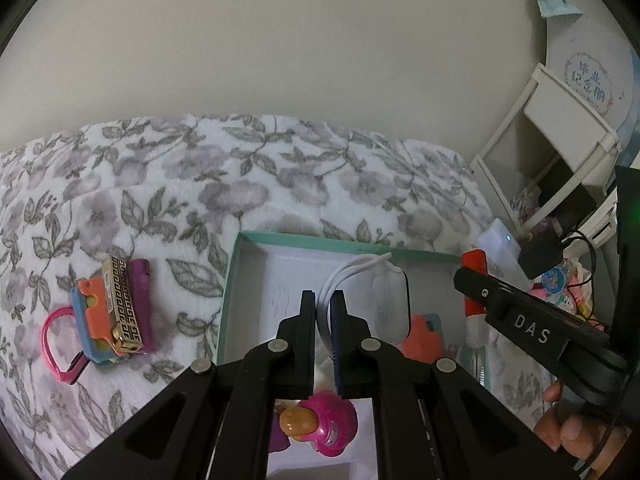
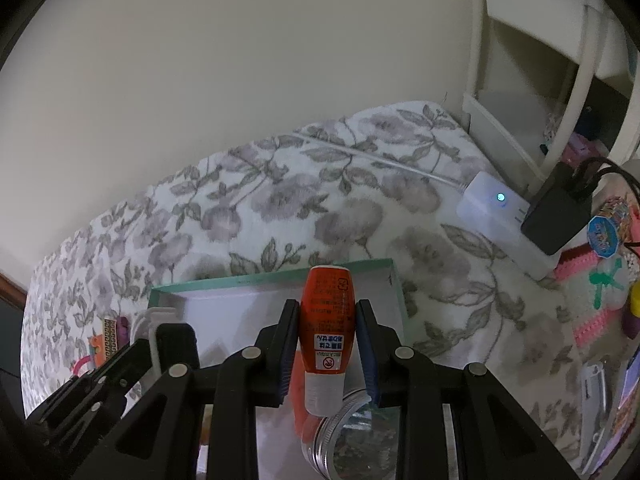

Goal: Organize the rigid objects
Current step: 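Carry the white cable case over the tray with left while right carries the bottle there, then release the white cable case with left while right releases the bottle in the tray, then move both open grippers back toward the gold harmonica and pink strap, then close the right gripper on the gold harmonica while left grasps the pink strap, then lift and carry the harmonica with right while left carries the pink strap over the tray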

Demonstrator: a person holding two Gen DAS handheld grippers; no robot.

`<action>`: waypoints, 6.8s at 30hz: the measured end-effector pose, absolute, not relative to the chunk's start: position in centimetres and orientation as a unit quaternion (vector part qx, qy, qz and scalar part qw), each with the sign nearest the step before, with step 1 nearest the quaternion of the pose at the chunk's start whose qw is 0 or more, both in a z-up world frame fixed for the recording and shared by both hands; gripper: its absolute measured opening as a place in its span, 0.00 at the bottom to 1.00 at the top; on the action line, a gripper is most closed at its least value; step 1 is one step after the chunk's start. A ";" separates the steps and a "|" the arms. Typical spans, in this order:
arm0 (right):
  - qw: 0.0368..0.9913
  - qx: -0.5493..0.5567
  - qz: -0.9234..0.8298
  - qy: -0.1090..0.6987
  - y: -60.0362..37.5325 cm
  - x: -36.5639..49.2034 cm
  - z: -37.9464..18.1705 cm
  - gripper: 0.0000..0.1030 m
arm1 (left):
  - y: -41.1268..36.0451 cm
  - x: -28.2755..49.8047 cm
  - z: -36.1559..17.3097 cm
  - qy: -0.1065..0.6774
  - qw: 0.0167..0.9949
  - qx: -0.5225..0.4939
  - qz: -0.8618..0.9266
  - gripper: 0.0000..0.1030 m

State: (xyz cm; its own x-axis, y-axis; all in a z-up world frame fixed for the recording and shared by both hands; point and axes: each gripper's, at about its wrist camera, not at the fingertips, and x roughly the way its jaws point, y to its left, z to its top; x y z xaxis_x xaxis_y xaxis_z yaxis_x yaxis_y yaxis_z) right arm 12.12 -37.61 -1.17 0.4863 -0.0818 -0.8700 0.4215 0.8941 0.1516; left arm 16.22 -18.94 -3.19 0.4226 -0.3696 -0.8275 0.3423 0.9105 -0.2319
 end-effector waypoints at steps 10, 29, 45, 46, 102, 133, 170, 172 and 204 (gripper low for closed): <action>0.829 0.173 -0.136 0.515 -36.8 13.1 -3.2 0.29 | -19.7 16.3 -4.2 0.509 0.835 0.008 -0.208 0.07; 0.840 0.154 -0.139 0.502 -36.4 13.0 -1.9 0.34 | -19.2 16.7 -4.1 0.518 0.832 0.009 -0.198 0.22; 0.866 0.124 -0.157 0.459 -35.8 11.9 2.1 0.54 | -14.0 17.8 0.1 0.476 0.873 -0.012 -0.107 0.55; 0.866 0.123 -0.157 0.458 -35.8 11.9 2.1 0.57 | -13.7 17.8 0.3 0.472 0.876 -0.012 -0.100 0.58; 0.886 0.059 0.018 0.459 -20.9 16.7 -0.7 1.00 | 5.8 20.2 -3.5 0.499 0.850 -0.130 0.108 1.00; 0.861 0.109 0.120 0.481 -14.8 18.6 -6.8 0.33 | 1.9 20.8 -8.0 0.592 0.791 -0.155 -0.004 0.42; 0.853 0.162 0.117 0.482 -18.2 18.1 -5.6 0.19 | 3.6 19.9 -2.2 0.509 0.838 -0.196 -0.010 0.14; 0.847 0.153 0.108 0.497 -18.1 18.2 -6.3 0.19 | 3.5 19.9 -2.3 0.511 0.837 -0.196 -0.012 0.14; 0.860 0.139 0.093 0.482 -18.0 18.1 -6.3 0.18 | 3.1 20.2 -4.2 0.524 0.830 -0.190 0.003 0.14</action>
State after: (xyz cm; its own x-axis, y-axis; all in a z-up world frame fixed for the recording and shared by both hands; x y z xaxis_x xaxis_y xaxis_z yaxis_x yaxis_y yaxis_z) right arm 18.09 -17.97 -6.33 0.5179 0.2930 -0.8037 -0.0257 0.9444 0.3277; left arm 20.22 3.12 -4.16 0.4509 -0.1948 -0.8710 -0.2042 0.9275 -0.3132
